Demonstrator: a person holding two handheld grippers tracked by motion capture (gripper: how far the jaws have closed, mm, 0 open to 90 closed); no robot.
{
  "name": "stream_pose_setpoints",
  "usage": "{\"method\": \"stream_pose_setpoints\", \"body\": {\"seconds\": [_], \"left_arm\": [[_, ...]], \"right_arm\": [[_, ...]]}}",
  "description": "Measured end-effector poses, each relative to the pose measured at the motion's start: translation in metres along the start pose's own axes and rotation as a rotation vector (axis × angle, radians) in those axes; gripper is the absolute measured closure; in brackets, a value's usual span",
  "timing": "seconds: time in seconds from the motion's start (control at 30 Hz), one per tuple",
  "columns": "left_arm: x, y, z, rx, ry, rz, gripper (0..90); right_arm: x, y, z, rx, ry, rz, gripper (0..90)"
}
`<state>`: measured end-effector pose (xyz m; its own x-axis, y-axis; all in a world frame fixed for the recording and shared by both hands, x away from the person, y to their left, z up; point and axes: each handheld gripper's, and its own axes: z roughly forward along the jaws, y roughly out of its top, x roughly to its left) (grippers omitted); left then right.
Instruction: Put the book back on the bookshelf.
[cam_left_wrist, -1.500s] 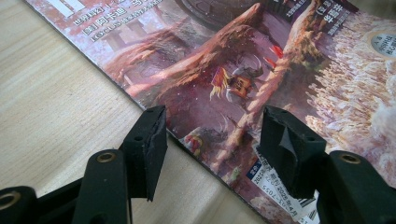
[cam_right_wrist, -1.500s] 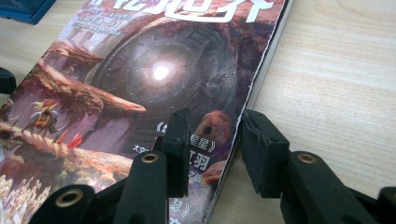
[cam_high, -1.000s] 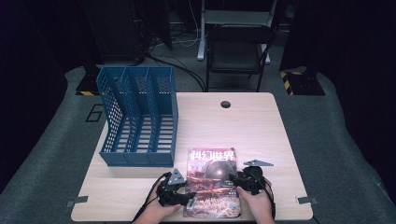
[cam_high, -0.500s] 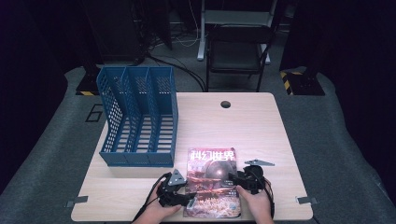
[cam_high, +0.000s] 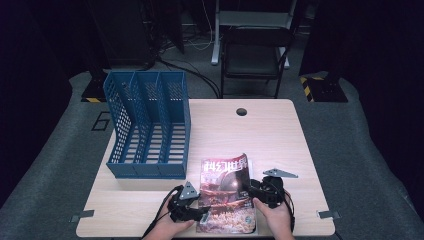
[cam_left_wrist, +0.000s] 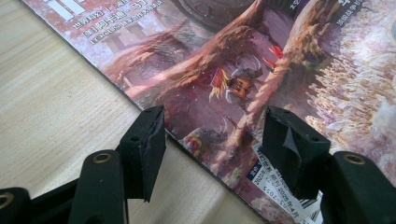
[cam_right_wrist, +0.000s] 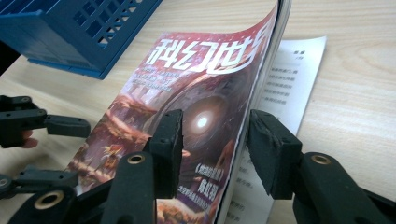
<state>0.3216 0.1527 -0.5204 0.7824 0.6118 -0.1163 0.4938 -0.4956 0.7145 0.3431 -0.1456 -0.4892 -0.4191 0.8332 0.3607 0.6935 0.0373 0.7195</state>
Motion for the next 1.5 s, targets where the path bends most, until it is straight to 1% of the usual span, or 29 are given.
{"method": "stream_pose_setpoints", "body": {"seconds": [0.1, 0.17, 0.2, 0.27, 0.3, 0.33, 0.4, 0.43, 0.47, 0.53, 0.6, 0.67, 0.7, 0.8, 0.87, 0.9, 0.93, 1.0, 1.03, 1.1, 1.13, 1.17, 1.2, 1.23, 1.27, 1.33, 1.37, 1.4, 1.5], "left_arm": [[0.000, 0.000, 0.000, 0.000, 0.000, 0.001, 39.5], [0.000, 0.000, 0.000, -0.001, 0.002, 0.000, 39.5], [0.000, 0.000, 0.000, -0.001, 0.000, 0.000, 39.5], [0.000, 0.000, 0.000, -0.001, 0.001, 0.001, 39.5], [0.000, 0.000, 0.000, -0.001, 0.001, 0.001, 39.5], [0.000, 0.000, 0.000, -0.001, 0.000, 0.000, 39.5], [0.000, 0.000, 0.000, 0.001, 0.001, 0.000, 39.5], [0.000, 0.000, 0.000, 0.000, 0.002, 0.001, 39.5], [0.000, 0.000, 0.000, -0.006, 0.002, 0.001, 39.4], [0.000, -0.001, 0.000, -0.007, 0.002, 0.000, 39.4], [0.000, -0.001, 0.000, -0.008, 0.001, 0.000, 39.4], [0.000, -0.001, 0.000, -0.008, 0.002, 0.000, 39.4], [0.000, -0.001, 0.000, -0.007, 0.001, 0.000, 39.4], [0.000, -0.001, 0.000, -0.009, 0.002, 0.000, 39.2], [0.000, -0.001, 0.000, -0.010, 0.002, 0.000, 38.9], [0.000, -0.001, 0.000, -0.011, 0.005, 0.005, 38.6], [-0.001, -0.001, 0.001, -0.016, 0.005, -0.003, 38.3], [-0.001, -0.001, 0.001, -0.013, 0.005, -0.004, 37.7], [-0.001, -0.001, 0.001, -0.013, 0.003, 0.000, 37.1], [-0.003, -0.001, 0.002, -0.025, 0.007, -0.005, 35.2], [-0.002, -0.001, 0.002, -0.013, -0.001, 0.009, 34.3], [-0.002, -0.001, 0.002, -0.009, -0.005, 0.009, 33.5], [-0.003, -0.001, 0.003, -0.018, 0.007, 0.010, 33.0], [-0.003, -0.001, 0.003, -0.016, 0.012, 0.021, 32.5], [-0.002, -0.001, 0.002, -0.011, 0.003, 0.023, 31.7], [-0.003, 0.000, 0.003, -0.009, -0.001, 0.021, 30.4], [-0.004, 0.000, 0.003, -0.004, -0.007, 0.019, 29.5], [-0.004, 0.000, 0.003, -0.001, -0.004, 0.024, 28.8], [-0.005, 0.000, 0.003, -0.001, -0.002, 0.018, 27.7]], "right_arm": [[0.000, -0.002, 0.001, 0.010, 0.002, 0.005, 55.8], [-0.001, -0.001, 0.002, 0.013, 0.000, -0.001, 55.8], [-0.001, -0.001, 0.003, 0.016, 0.000, 0.018, 55.9], [-0.005, -0.001, 0.006, 0.009, 0.007, 0.018, 56.0], [-0.006, -0.001, 0.007, 0.019, 0.008, 0.029, 56.0], [-0.007, -0.001, 0.009, 0.016, 0.008, 0.028, 56.0], [-0.010, -0.002, 0.012, 0.029, 0.014, 0.044, 56.6], [-0.011, -0.003, 0.014, 0.045, 0.029, 0.054, 56.5], [-0.012, -0.003, 0.017, 0.051, 0.033, 0.045, 56.1], [-0.011, -0.004, 0.020, 0.070, 0.009, 0.029, 56.0], [-0.012, -0.005, 0.021, 0.076, 0.018, 0.030, 56.6], [-0.011, -0.006, 0.023, 0.086, 0.021, 0.017, 56.6], [-0.011, -0.006, 0.024, 0.089, 0.014, 0.013, 56.6], [-0.010, -0.007, 0.025, 0.094, 0.019, 0.014, 56.8], [-0.010, -0.007, 0.024, 0.096, 0.025, 0.024, 57.0], [-0.009, -0.007, 0.024, 0.098, 0.030, 0.025, 57.2], [-0.009, -0.007, 0.024, 0.099, 0.033, 0.018, 57.2], [-0.008, -0.008, 0.024, 0.111, 0.035, 0.012, 58.4], [-0.007, -0.008, 0.023, 0.122, 0.032, 0.025, 59.1], [-0.007, -0.009, 0.024, 0.127, 0.040, 0.017, 59.7], [-0.007, -0.010, 0.024, 0.133, 0.040, 0.020, 60.2], [-0.007, -0.010, 0.024, 0.134, 0.039, 0.011, 60.6], [-0.007, -0.011, 0.024, 0.140, 0.039, 0.015, 60.9], [-0.006, -0.011, 0.024, 0.142, 0.040, 0.017, 61.4], [-0.007, -0.011, 0.024, 0.142, 0.043, 0.013, 61.7], [-0.007, -0.011, 0.024, 0.144, 0.046, 0.005, 62.4], [-0.006, -0.011, 0.024, 0.148, 0.047, 0.009, 62.7], [-0.006, -0.012, 0.025, 0.148, 0.047, 0.007, 62.9], [-0.007, -0.012, 0.025, 0.146, 0.048, 0.002, 64.0]]}}
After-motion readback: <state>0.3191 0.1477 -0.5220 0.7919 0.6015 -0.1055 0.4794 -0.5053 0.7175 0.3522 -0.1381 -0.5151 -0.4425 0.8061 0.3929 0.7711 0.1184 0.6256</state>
